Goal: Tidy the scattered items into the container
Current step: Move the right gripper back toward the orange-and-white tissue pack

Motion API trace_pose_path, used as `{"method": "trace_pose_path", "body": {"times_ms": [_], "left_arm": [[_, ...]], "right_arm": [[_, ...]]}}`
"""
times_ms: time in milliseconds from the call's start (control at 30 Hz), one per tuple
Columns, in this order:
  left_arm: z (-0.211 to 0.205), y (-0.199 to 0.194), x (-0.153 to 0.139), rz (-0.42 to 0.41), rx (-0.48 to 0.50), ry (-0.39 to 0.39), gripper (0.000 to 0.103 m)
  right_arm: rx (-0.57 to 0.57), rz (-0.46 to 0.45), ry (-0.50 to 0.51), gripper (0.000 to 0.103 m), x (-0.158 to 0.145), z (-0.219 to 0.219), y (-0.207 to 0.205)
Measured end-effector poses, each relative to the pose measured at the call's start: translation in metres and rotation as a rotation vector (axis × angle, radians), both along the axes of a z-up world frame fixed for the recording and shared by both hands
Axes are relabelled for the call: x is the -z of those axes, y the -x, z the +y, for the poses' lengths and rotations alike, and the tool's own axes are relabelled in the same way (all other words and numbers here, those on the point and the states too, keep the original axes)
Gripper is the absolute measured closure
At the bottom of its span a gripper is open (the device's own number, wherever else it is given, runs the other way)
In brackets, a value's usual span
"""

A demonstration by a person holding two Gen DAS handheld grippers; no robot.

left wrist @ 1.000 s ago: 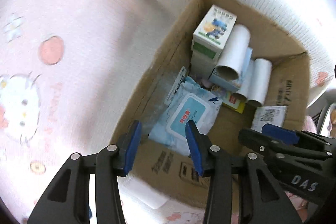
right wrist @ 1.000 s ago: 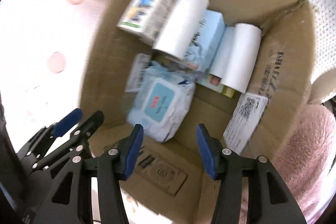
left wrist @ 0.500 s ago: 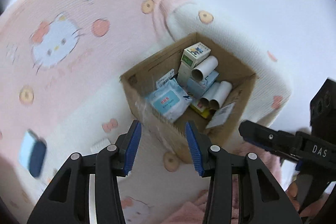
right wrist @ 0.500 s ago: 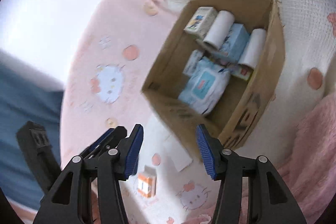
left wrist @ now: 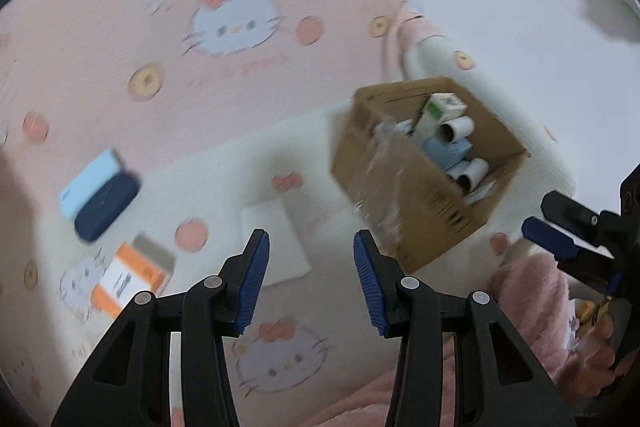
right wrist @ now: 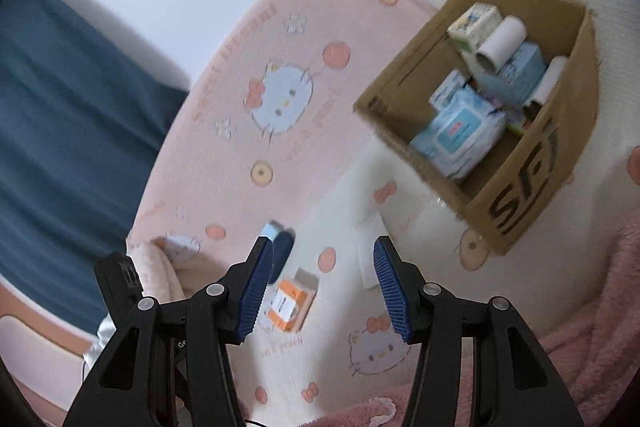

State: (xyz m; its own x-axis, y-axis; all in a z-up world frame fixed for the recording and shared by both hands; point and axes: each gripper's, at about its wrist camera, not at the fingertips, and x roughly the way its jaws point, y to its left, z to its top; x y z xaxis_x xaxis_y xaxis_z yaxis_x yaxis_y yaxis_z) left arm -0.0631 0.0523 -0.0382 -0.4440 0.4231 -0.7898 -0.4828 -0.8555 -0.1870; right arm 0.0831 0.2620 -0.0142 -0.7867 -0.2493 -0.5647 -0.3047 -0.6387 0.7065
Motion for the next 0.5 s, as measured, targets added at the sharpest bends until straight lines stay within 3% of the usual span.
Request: {"method": "trace_pose_path", "body": {"times_ms": [133, 333, 400, 500], "left_arm": [[-0.027, 0.003, 0.026, -0.035, -0.050, 0.016, 0.052], [-0.054, 0.031, 0.067, -0.184, -0.136, -0.025, 0.052], [-0.060, 0.041, 0.078, -0.210, -0.174, -0.021, 0.052], [-0.070, 0.054, 0.094, -0.284, -0.205, -0.099, 0.051]], "right_arm": [[-0.051, -0.046, -0.001, 0.053, 0.021, -0.013, 0.020], [-0.152, -0.152, -0.020, 0.053, 0.055, -0.043, 0.064], [-0.173, -0.218, -0.070, 0.053, 0.065, -0.055, 0.080], [-0.240, -0.311, -0.170, 0.053, 0.078, -0.071, 0.104]]}}
